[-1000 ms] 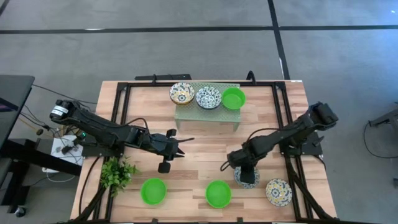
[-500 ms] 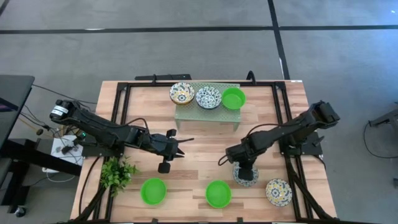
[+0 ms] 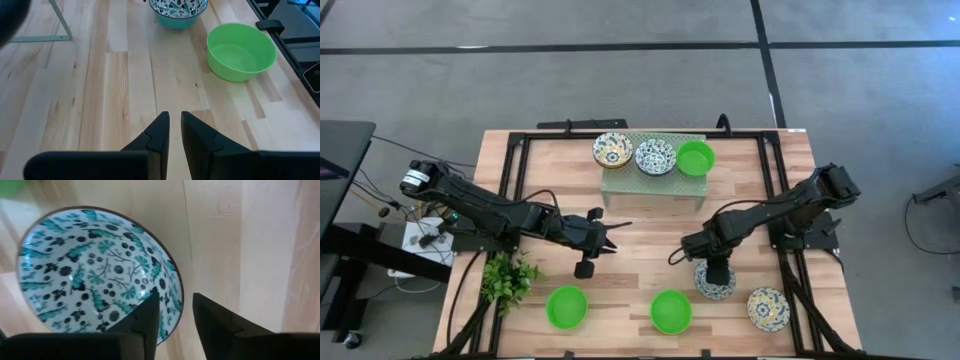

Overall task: Pick & Place Mini bowls
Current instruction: Stack the blue patterned bowl on the stacked blue patterned bowls on the shelf

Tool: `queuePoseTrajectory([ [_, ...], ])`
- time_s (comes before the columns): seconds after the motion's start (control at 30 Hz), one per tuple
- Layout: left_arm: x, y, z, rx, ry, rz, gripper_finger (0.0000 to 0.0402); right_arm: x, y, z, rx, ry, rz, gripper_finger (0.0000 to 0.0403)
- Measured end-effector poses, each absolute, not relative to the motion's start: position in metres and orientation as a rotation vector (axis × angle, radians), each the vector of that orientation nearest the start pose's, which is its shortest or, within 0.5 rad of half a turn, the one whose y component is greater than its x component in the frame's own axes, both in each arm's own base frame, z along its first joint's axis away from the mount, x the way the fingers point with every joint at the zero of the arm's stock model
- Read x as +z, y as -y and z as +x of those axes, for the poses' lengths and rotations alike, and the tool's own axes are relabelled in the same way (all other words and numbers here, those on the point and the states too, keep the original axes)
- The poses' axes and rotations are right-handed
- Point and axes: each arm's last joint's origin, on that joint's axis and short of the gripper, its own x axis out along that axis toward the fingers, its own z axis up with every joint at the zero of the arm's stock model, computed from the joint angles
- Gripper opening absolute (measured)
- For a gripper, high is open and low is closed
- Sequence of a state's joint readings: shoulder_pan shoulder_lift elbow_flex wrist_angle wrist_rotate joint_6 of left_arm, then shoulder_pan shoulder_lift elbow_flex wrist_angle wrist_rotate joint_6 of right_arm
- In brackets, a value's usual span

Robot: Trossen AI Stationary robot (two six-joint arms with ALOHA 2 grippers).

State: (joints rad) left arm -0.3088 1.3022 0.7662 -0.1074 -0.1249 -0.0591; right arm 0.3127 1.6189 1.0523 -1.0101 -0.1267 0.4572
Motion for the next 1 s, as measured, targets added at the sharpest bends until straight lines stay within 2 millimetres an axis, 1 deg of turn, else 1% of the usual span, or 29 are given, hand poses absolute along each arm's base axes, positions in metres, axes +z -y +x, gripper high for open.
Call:
queuePoseTrajectory([
  [0.23,0.227,0.078,0.257,-0.147,-0.636,0.047,0.0049,0.178,-0.082,0.262,-0.034,-1.657,0.2,0.0146],
  [0.4,0.227,0.078,0.257,-0.147,-0.636,0.047,0.0049,0.176,-0.083,0.264,-0.034,-1.663,0.198,0.0146],
  [0.5,0.227,0.078,0.257,-0.147,-0.636,0.047,0.0049,0.173,-0.083,0.264,-0.039,-1.675,0.196,0.0123],
  [0.6,0.227,0.078,0.257,-0.147,-0.636,0.047,0.0049,0.169,-0.084,0.265,-0.022,-1.686,0.186,0.0083],
  [0.73,0.227,0.078,0.257,-0.147,-0.637,0.047,0.0049,0.165,-0.085,0.268,0.076,-1.698,0.154,0.0022],
  [0.77,0.227,0.078,0.257,-0.147,-0.637,0.047,0.0049,0.166,-0.086,0.269,0.107,-1.694,0.151,0.0014],
  [0.83,0.227,0.078,0.257,-0.147,-0.637,0.047,0.0049,0.167,-0.086,0.269,0.132,-1.691,0.146,0.0014],
  [0.9,0.227,0.078,0.257,-0.147,-0.637,0.048,0.0049,0.172,-0.086,0.27,0.138,-1.694,0.153,0.0019],
  [0.93,0.227,0.078,0.257,-0.148,-0.637,0.049,0.0049,0.178,-0.085,0.272,0.125,-1.7,0.147,0.0019],
  [1.0,0.227,0.078,0.257,-0.148,-0.637,0.049,0.0049,0.195,-0.084,0.276,0.123,-1.69,0.13,0.001],
])
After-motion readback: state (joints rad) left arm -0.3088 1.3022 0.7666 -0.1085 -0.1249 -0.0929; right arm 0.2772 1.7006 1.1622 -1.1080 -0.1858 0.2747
